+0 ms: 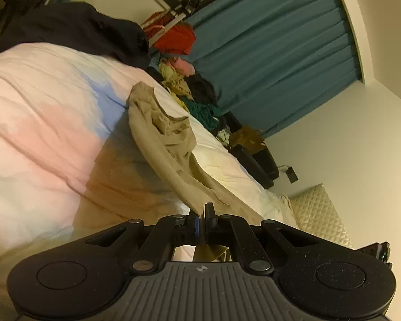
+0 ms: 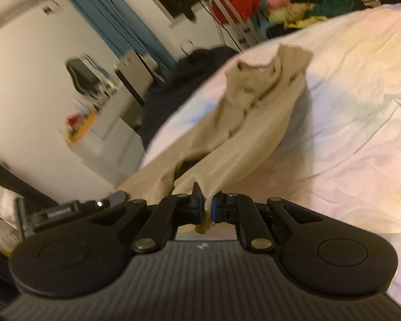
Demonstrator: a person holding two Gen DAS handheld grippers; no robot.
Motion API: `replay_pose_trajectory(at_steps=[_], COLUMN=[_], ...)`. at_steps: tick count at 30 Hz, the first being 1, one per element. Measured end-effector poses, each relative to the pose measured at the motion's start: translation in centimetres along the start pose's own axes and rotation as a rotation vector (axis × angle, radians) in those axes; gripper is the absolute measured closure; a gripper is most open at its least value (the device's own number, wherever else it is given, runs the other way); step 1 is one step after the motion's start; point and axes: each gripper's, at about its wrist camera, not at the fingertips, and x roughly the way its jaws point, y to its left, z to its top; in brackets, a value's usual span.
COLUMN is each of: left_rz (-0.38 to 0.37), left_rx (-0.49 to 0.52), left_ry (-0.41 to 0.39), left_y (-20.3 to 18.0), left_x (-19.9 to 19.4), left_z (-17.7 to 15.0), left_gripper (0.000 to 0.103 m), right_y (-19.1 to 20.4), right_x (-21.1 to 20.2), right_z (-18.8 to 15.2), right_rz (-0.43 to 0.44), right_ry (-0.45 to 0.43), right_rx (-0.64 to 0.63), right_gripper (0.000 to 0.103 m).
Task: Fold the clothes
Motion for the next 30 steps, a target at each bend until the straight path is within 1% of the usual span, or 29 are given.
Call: replay_pose_trajectory(at_steps=[3, 4, 7, 9, 11, 13, 15, 17, 20, 23, 25, 30], left_rz=[0.003, 0.009, 0.013, 0.008, 0.004, -0.001, 0.02, 0.045, 0.089, 0.133, 0.162, 0.235], left_rx=[-0.014, -0.035, -0.108, -0.129, -0.151, -0.172, -0.15, -0.094, -0.061, -0.028, -0.006, 0.049], left_ry=[-0.006, 0.002, 0.013, 0.022, 0.031, 0.04, 0.041, 0.026, 0.013, 0.0, -0.008, -0.03], left_y=[-0.3, 0.3, 2.2, 2.9, 3.5, 4.2, 4.0, 3.7, 4.1, 4.4, 4.7, 5.3], left_x=[-2.0, -2.6, -4.8, -4.8, -4.8, -4.8, -3.7, -2.6, 1.5, 5.6, 8.3, 15.2], left_z=[-2.0, -3.1, -6.5, -7.2, -7.8, -8.5, -7.2, -5.6, -2.5, 0.7, 2.8, 8.0], left_gripper=[0.099, 0.099, 0.099, 0.099, 0.099, 0.099, 0.099, 0.099, 0.099, 0.099, 0.099, 0.099], right_y=[-0.3, -1.2, -2.1, -2.8, -3.1, -3.1, -2.8, -2.6, -3.2, -4.0, -4.7, -7.2], right_x=[-1.9, -3.2, -2.9, -3.2, -3.7, -3.7, -3.6, -2.0, 0.6, 4.5, 7.5, 13.6], right_z=[-1.7, -1.8, -5.9, -7.9, -9.2, -8.9, -8.0, -6.0, -2.7, 0.8, 3.1, 6.1], right_rz=[0.018, 0.022, -0.007, -0.019, -0.03, -0.033, -0.047, -0.05, -0.066, -0.106, -0.146, -0.199], right_ry=[-0.005, 0.009, 0.069, 0.116, 0.14, 0.137, 0.096, 0.053, -0.005, -0.067, -0.105, -0.142], right_rx=[0.007, 0.015, 0.054, 0.091, 0.113, 0.111, 0.082, 0.071, 0.072, 0.049, 0.064, 0.126], right_gripper=[0.094, 0.094, 0.094, 0.093, 0.093, 0.093, 0.093, 0.093, 0.093, 0.093, 0.093, 0.093])
